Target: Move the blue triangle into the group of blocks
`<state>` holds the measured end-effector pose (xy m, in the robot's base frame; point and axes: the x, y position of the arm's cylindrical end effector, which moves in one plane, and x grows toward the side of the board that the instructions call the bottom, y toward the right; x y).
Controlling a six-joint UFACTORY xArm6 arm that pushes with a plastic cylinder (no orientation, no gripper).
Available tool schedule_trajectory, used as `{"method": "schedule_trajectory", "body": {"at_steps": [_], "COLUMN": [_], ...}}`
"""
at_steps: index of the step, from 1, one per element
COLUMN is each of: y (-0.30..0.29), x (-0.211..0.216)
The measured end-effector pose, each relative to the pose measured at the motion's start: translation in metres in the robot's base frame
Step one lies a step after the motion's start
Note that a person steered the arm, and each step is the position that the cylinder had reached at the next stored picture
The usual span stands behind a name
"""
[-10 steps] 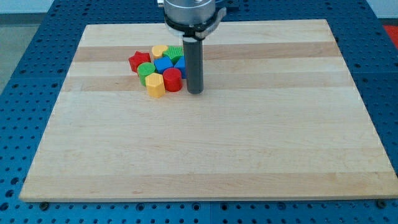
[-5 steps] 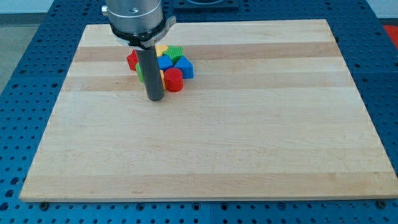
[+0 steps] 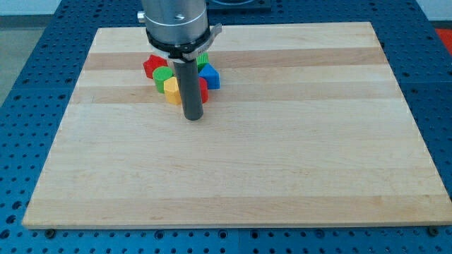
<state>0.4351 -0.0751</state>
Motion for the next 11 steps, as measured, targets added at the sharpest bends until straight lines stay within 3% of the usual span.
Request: {"method": "schedule_trajectory", "body": {"at_steps": [3,5,6,9,11], "y": [-0.005,0.002,0.037,0.052,0.052], "x": [-0.032,-0.025,-0.020,-0.080,-0.082]}}
